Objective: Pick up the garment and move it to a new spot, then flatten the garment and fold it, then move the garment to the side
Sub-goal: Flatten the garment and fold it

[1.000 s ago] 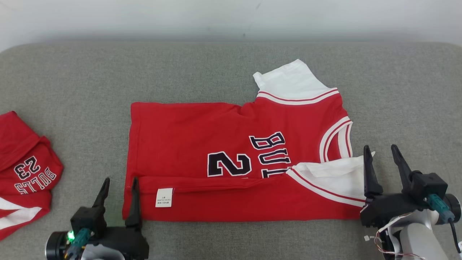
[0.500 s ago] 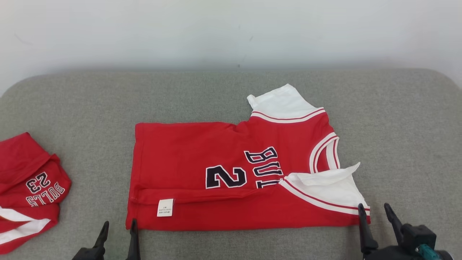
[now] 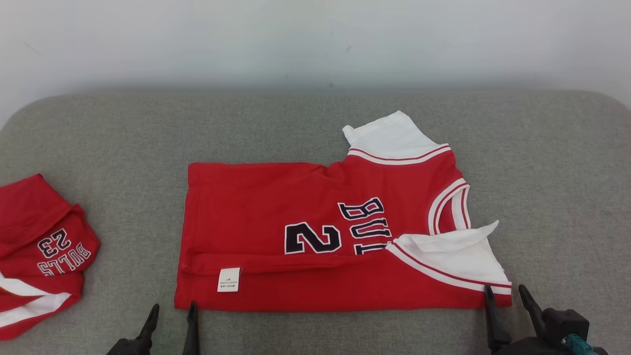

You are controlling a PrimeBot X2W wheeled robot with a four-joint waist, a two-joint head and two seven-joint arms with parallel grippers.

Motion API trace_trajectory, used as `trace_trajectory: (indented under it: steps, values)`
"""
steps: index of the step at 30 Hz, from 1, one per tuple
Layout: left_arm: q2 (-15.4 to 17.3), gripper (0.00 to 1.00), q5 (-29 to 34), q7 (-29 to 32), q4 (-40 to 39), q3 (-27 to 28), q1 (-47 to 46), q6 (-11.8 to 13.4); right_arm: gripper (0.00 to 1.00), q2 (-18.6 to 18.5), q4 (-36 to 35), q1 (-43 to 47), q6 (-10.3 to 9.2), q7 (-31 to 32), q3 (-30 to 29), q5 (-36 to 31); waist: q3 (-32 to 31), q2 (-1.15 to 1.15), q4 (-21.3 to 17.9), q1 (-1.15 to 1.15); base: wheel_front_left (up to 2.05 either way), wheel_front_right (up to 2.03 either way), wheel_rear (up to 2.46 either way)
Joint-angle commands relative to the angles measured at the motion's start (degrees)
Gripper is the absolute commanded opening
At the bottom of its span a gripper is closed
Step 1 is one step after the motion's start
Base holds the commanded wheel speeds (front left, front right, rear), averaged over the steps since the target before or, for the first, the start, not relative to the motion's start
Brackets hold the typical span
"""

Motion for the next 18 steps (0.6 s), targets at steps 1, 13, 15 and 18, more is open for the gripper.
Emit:
trace_trajectory:
  steps: [1, 13, 15, 18]
  values:
    - [0.0, 1.0, -0.1, -0.2, 0.3, -0.1, -1.1, -0.3, 1.0, 0.0, 0.5, -0.7, -0.16, 0.0, -0.2, 0.7, 0.9, 0.0, 0.3, 0.01, 0.0, 0.0, 0.0]
    - [0.0, 1.0, -2.0, -0.2, 2.0, -0.9, -3.7, -1.1, 0.0, -0.9, 3.2, -2.9, -0.16, 0.0, 2.2, 2.5, 3.6, 0.0, 0.4, 0.01, 0.0, 0.0, 0.0]
    - [0.0, 1.0, -2.4, -0.2, 2.2, -1.0, -4.2, -1.2, 0.0, -1.2, 3.0, -3.4, -0.16, 0.0, 2.5, 2.7, 4.1, 0.0, 0.3, 0.01, 0.0, 0.0, 0.0]
    - [0.0, 1.0, -3.3, -0.2, 2.8, -0.9, -4.7, -1.4, 0.0, -1.7, 2.3, -3.6, -0.16, 0.0, 3.1, 2.7, 4.9, 0.0, 0.1, 0.01, 0.0, 0.0, 0.0]
